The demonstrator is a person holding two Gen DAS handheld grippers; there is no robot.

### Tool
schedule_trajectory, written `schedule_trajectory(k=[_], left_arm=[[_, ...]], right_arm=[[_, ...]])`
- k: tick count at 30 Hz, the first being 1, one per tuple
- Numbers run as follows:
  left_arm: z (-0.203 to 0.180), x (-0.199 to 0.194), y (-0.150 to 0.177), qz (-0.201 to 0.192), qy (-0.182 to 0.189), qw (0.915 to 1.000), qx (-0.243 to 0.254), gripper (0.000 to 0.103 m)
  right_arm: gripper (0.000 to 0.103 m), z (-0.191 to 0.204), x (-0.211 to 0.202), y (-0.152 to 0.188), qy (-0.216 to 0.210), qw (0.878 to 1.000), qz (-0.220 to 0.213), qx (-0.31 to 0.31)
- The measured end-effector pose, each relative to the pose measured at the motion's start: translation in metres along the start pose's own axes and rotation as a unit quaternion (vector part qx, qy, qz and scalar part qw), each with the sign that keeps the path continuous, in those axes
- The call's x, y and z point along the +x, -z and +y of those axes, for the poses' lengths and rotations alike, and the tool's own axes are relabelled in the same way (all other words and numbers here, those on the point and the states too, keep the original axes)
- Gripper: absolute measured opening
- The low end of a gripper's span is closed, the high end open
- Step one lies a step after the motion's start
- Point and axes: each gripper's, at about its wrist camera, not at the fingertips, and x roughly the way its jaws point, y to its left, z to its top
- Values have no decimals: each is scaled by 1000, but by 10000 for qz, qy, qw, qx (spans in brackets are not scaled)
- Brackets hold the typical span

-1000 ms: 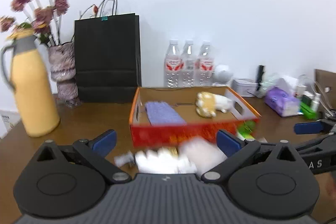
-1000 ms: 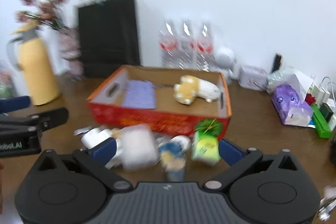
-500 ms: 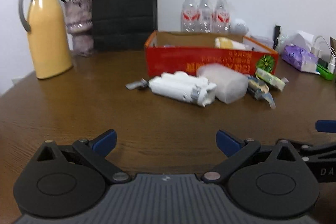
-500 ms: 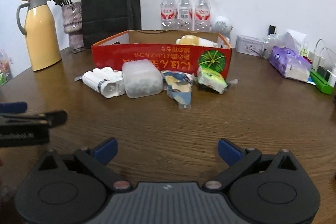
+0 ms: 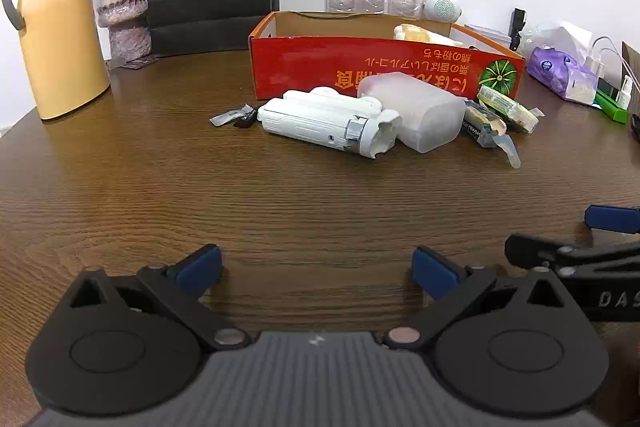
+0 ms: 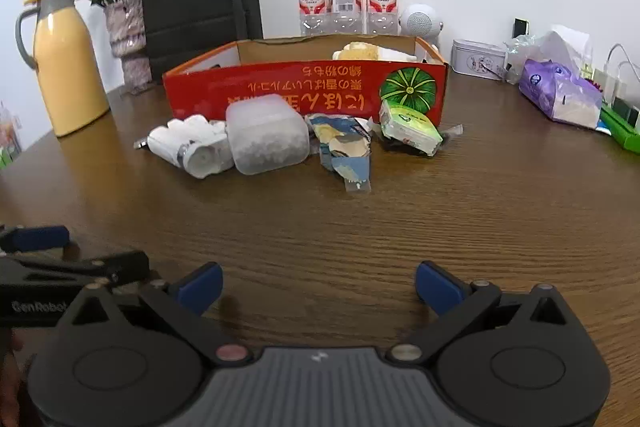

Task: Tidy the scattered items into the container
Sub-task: 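Withdraw both tools from the box back over the table items, then grasp the white plastic gadget with the left tool while the right tool grasps the blue-yellow packet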

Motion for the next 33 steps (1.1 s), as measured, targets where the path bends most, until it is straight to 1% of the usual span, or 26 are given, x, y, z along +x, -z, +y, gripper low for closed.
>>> schedule_trajectory(k=[7, 33], left_arm=[[0, 0, -2, 9, -33, 10000, -22, 103], [1, -1, -3, -5, -57, 10000, -48, 103]], right_arm=[[103, 3, 1, 0, 80, 9999, 54, -135], [103, 4, 2, 0, 64, 9999, 42, -146]])
